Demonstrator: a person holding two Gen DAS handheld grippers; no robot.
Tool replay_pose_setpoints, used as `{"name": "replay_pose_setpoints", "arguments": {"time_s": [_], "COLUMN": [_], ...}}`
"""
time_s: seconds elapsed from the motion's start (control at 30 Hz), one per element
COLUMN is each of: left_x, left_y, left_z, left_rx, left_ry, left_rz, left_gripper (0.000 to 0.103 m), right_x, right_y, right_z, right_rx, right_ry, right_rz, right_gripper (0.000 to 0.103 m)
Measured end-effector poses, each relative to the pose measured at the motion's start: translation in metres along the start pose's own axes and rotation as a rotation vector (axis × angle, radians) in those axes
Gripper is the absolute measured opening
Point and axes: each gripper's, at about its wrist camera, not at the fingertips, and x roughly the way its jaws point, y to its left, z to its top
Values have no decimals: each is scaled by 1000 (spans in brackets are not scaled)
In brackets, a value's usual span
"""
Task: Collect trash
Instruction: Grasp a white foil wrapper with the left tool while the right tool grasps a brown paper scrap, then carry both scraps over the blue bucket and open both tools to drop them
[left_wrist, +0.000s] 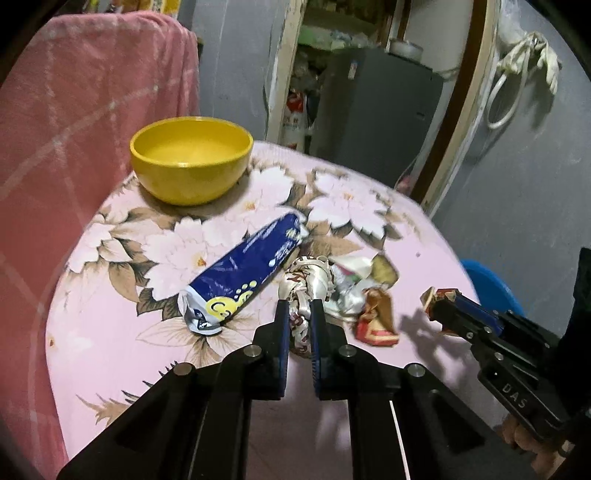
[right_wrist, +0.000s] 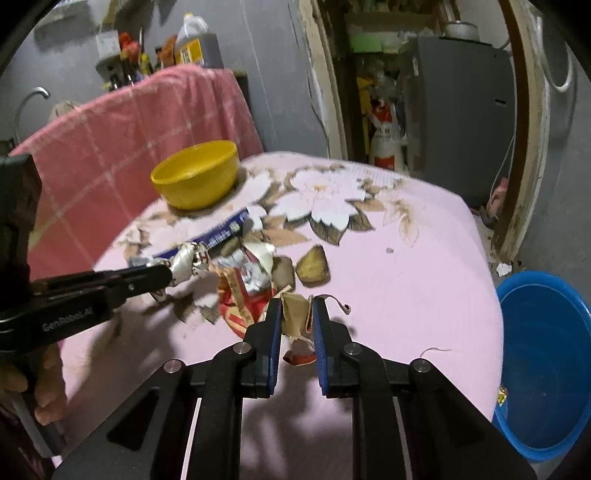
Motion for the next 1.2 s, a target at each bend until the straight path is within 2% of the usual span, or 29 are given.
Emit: {"name": "replay_pose_setpoints", "arguments": {"time_s": [0.1, 0.27, 0.47, 0.7, 0.93, 1.2], "left_x": [-15, -41, -66, -87, -79, -46], "left_y": [-7, -29, -74, -140, -194, -247], "left_z": [4, 14, 28, 36, 40, 40], "left_rx": [-12, -4, 34, 83, 132, 200], "left_ry": [-64, -190, -338, -506, -502, -388], "left_rz": [-26, -70, -151, -259, -341, -392], "left_gripper": [8, 8, 8, 8, 8, 8], "right_x": [-18, -62, -117, -175, -213, -225], "right_y": [2, 4, -7, -39, -75, -117], "right_z": [3, 14, 24, 28, 20, 1], "right_rx": [-10, -38, -52, -49, -36, 22], "right_ry": [-73, -244, -429, -580, -635, -608], "right_rz": [-8, -34, -102, -217, -326, -407], "right_gripper": [14, 14, 14, 14, 14, 14]}}
